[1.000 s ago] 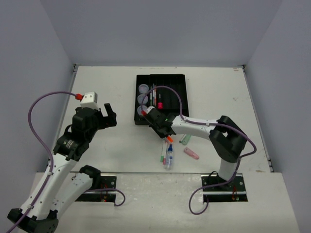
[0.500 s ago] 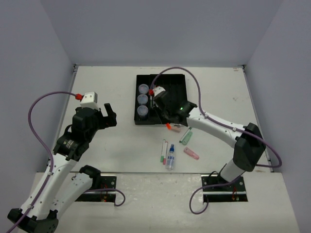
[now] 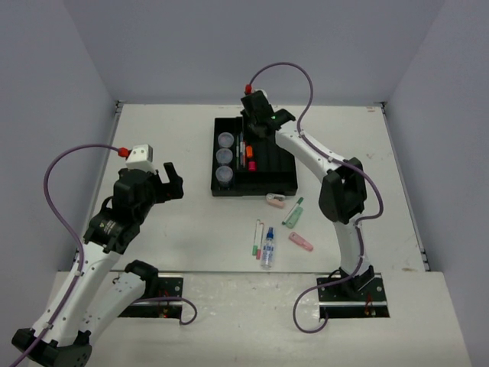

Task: Sort the stationery into containers
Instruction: Place the pen in the storage box.

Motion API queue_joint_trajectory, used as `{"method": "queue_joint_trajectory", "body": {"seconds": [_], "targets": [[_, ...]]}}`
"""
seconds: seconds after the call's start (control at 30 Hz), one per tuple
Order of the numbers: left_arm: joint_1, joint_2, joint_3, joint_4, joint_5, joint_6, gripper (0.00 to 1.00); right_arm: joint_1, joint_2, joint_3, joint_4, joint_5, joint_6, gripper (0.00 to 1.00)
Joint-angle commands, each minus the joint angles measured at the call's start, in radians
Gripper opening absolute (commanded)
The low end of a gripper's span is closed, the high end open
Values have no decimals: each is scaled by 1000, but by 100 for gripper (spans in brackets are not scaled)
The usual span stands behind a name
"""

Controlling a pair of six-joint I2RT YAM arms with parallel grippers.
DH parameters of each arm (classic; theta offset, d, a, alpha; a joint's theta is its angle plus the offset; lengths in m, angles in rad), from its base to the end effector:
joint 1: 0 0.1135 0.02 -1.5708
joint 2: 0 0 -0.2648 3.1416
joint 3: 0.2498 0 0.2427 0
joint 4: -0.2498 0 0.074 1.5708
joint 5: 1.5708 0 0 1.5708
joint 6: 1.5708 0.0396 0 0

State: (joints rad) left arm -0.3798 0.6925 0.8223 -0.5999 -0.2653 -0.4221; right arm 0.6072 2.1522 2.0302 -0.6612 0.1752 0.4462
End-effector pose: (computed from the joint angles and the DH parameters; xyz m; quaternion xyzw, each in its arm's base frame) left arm 0.1354 -0.0429 0.3217 -0.0870 0.8432 -0.0985 0.5213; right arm 0.4032 0.2718 0.2860 -0.0405 0.9196 0.1223 0.3710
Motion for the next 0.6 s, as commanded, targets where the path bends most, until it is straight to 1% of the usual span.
{"method": "queue_joint_trajectory", "body": {"seconds": [0.0, 0.27, 0.53, 0.57], "targets": [[9, -7, -5, 35, 1, 36, 100, -25, 51, 95, -44, 0, 34, 3], [9, -4, -5, 35, 1, 36, 100, -29, 155, 117, -43, -3, 29, 3], [9, -4, -5, 35, 0, 36, 100, -37, 199, 102, -23, -7, 56, 8], [9, -5, -6, 37, 0, 36, 100, -38, 204, 104, -21, -13, 60, 11]]}}
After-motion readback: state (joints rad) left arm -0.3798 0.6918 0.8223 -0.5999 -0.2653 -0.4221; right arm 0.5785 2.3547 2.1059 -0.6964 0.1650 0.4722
